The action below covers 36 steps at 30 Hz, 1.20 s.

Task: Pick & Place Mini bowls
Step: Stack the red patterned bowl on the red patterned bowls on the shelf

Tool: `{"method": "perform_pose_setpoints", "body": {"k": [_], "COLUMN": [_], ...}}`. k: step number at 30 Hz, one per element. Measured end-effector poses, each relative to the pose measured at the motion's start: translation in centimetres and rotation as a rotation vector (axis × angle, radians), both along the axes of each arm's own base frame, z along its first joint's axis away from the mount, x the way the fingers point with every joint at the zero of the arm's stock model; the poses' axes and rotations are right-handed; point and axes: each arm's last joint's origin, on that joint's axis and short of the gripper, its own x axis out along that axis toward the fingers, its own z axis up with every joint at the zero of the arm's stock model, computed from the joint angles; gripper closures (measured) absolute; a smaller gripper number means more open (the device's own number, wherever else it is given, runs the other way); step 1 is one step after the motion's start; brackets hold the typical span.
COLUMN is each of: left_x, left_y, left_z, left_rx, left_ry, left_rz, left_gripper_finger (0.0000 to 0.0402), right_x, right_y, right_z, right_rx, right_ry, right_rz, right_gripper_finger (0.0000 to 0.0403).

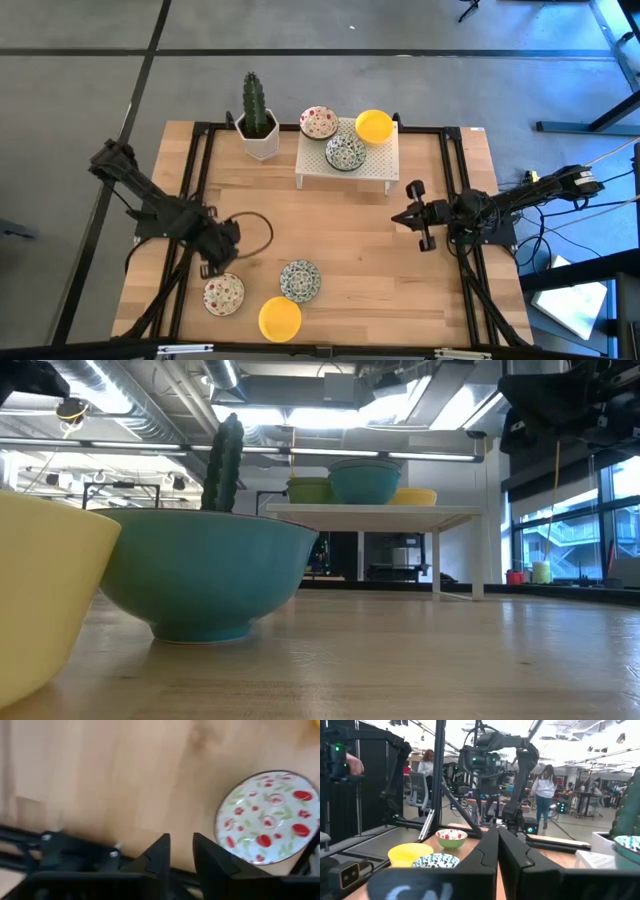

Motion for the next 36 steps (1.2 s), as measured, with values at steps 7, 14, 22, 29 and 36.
{"method": "perform_pose_setpoints", "body": {"k": [7, 14, 22, 29, 36], "left_x": [0.3, -0.2, 0.0, 0.6, 1.1], "left_y": [-3.3, -5.2, -6.3, -7.0, -7.9], "left_z": [-1.7, -2.9, -4.4, -6.2, -5.7], "left_rx": [-0.002, 0.060, 0.117, 0.164, 0.088], "left_ry": [-0.001, 0.008, 0.042, 0.116, -0.020], "left_rz": [0.023, 0.012, 0.032, -0.093, -0.183], "left_gripper_finger": [0.0253, 0.0207, 0.0194, 0.0193, 0.0193], "right_x": [-0.1, -0.2, 0.5, 1.5, 2.2], "right_y": [0.0, 0.1, 0.3, 1.2, 1.6], "right_z": [0.2, 2.4, 1.4, -1.3, -2.0], "right_rx": [0.021, -0.111, 0.008, 0.106, 0.094], "right_ry": [-0.023, -0.188, -0.022, 0.251, 0.270], "right_rz": [0.006, -0.006, 0.061, 0.126, 0.134], "right_gripper_finger": [0.0395, 0.0395, 0.0395, 0.0395, 0.0395]}}
